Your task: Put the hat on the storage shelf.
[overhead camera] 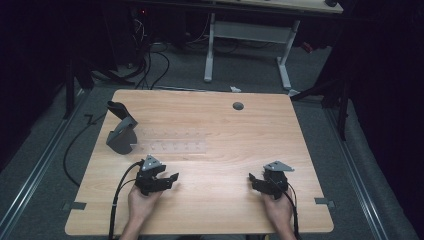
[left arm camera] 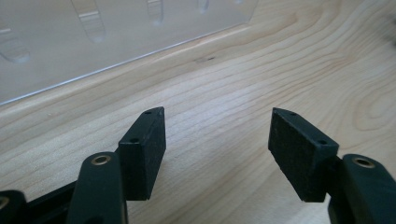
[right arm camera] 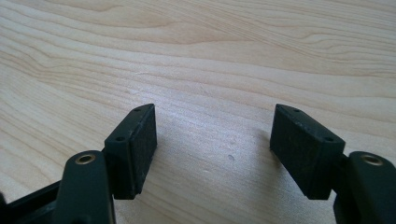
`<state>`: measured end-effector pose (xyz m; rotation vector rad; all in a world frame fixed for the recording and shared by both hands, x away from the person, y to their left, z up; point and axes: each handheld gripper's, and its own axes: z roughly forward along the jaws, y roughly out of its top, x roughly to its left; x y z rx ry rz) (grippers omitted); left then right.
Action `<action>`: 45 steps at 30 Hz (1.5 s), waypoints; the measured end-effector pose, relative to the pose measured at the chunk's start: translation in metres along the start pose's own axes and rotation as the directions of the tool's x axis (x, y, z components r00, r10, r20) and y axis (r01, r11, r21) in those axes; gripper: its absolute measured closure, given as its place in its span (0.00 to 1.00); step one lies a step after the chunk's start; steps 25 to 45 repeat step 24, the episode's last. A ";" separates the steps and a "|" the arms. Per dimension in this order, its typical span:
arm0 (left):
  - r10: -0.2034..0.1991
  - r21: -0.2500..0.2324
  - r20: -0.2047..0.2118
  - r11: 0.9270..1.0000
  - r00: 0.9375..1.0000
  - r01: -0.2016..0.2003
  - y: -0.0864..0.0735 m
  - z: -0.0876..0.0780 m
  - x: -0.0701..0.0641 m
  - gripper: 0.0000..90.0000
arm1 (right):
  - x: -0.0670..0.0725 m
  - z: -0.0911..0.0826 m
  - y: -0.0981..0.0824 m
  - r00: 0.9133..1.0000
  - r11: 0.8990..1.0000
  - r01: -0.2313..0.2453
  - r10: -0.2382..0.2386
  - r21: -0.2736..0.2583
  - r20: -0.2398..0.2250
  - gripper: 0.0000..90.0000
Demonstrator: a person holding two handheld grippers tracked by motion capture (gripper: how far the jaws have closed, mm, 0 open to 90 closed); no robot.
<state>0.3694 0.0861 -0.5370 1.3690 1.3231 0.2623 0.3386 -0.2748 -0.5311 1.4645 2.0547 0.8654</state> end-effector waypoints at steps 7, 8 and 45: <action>0.057 -0.012 -0.032 0.998 0.998 -0.058 -0.006 0.005 -0.001 0.40 | 0.000 0.000 0.000 1.000 1.000 0.002 -0.002 0.000 -0.001 0.35; 0.059 -0.015 -0.036 0.998 0.998 -0.059 -0.007 0.006 -0.001 0.40 | 0.000 0.000 0.000 1.000 1.000 0.003 -0.003 0.000 -0.001 0.35; 0.123 -0.001 -0.047 0.992 0.991 -0.124 -0.013 0.008 -0.007 0.31 | 0.000 0.000 0.000 1.000 1.000 -0.003 0.003 0.000 0.002 0.36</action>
